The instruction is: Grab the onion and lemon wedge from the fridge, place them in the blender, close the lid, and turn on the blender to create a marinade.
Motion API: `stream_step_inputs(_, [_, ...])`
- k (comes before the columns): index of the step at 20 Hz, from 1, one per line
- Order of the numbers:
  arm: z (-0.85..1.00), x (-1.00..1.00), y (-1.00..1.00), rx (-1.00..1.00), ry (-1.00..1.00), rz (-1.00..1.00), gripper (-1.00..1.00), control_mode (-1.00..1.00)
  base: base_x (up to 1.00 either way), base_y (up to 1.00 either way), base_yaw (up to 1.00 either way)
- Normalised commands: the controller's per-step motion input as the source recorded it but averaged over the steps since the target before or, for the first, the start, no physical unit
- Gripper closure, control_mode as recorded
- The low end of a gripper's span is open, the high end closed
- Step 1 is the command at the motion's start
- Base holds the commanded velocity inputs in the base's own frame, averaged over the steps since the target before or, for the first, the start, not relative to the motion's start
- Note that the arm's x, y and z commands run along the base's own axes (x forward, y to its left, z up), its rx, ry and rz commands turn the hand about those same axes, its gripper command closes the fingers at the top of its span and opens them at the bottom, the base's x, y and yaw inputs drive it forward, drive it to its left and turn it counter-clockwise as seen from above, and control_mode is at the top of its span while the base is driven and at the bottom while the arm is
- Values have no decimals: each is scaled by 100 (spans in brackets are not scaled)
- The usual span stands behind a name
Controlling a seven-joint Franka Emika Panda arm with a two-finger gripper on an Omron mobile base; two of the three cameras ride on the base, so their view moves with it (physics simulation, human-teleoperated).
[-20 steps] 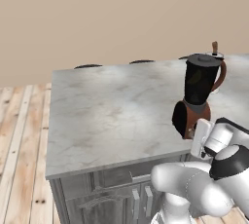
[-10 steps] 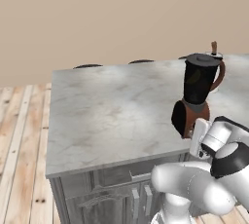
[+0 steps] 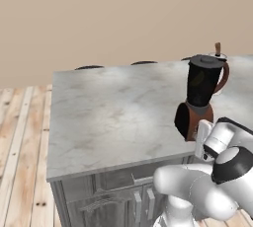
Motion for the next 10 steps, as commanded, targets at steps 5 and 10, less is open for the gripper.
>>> stream_step_inputs(5, [2, 1, 0, 0, 0, 0, 100, -100, 0, 0, 0])
stream_step_inputs(10, [9, -42, -22, 1, -4, 0, 100, -100, 0, 0, 0])
